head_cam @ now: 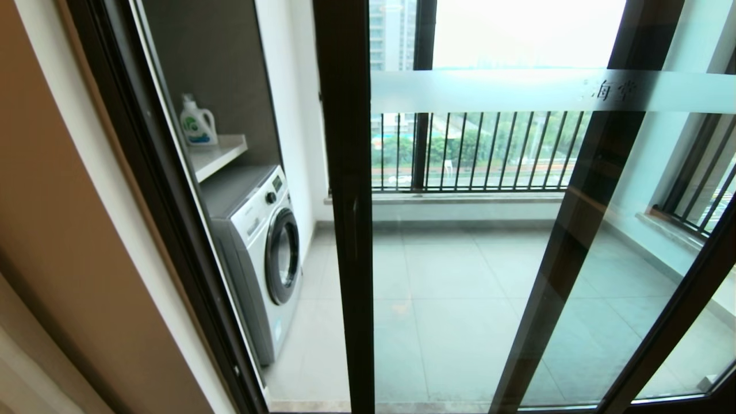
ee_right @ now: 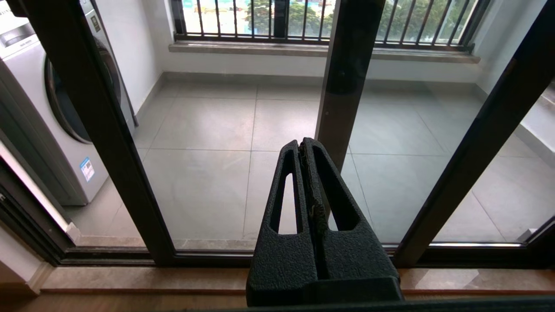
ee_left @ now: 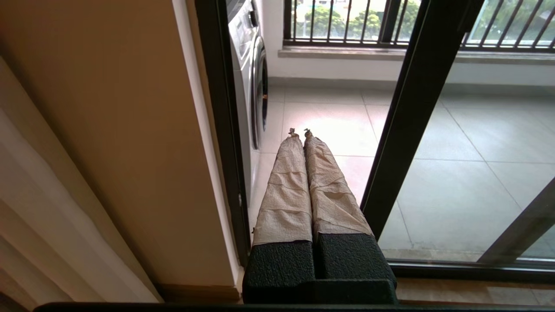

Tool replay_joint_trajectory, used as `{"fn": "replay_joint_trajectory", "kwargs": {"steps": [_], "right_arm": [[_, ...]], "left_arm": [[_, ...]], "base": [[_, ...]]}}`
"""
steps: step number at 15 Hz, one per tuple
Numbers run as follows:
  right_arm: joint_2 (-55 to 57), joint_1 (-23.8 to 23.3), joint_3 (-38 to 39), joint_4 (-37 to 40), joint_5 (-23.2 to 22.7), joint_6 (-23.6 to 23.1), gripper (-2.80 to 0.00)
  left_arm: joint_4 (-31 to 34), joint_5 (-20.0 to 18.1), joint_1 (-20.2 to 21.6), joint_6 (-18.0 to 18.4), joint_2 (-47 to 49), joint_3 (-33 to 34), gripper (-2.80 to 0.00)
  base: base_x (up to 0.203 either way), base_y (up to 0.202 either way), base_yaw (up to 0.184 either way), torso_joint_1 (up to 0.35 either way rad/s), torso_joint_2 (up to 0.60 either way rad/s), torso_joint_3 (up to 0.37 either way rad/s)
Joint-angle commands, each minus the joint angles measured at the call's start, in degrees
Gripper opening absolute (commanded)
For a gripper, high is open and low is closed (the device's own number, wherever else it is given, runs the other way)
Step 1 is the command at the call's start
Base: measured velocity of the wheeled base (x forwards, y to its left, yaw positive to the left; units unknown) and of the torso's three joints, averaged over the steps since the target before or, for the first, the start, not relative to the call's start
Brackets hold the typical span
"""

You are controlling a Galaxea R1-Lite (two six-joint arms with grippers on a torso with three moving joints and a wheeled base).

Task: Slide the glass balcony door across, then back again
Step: Close the slid door

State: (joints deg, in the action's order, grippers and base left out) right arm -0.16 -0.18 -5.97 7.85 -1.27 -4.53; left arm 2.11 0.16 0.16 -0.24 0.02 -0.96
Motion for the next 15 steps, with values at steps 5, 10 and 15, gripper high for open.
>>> {"fn": "replay_joint_trajectory", "kwargs": {"steps": [5,10,15], "right_arm": [[0.16,0.01,-0.16,0.40,3.85,8.61,-2.80],[0.16,0.01,-0.39,2.60,-3.02,6.48,-2.80],[0.16,0.01,-0.58,-0.64,7.95,3.46,-2.80]], "left_arm": [[0.00,0.02,0.02,-0.02,0.06,0.00,-2.80],[0.00,0.02,0.02,-0.02,0.06,0.00,-2.80],[0.00,0.02,0.02,-0.02,0.06,0.00,-2.80]], "base": [[0.000,0.000,0.000,0.000,0.00,0.000],[0.000,0.000,0.000,0.000,0.00,0.000],[0.000,0.000,0.000,0.000,0.00,0.000]]}}
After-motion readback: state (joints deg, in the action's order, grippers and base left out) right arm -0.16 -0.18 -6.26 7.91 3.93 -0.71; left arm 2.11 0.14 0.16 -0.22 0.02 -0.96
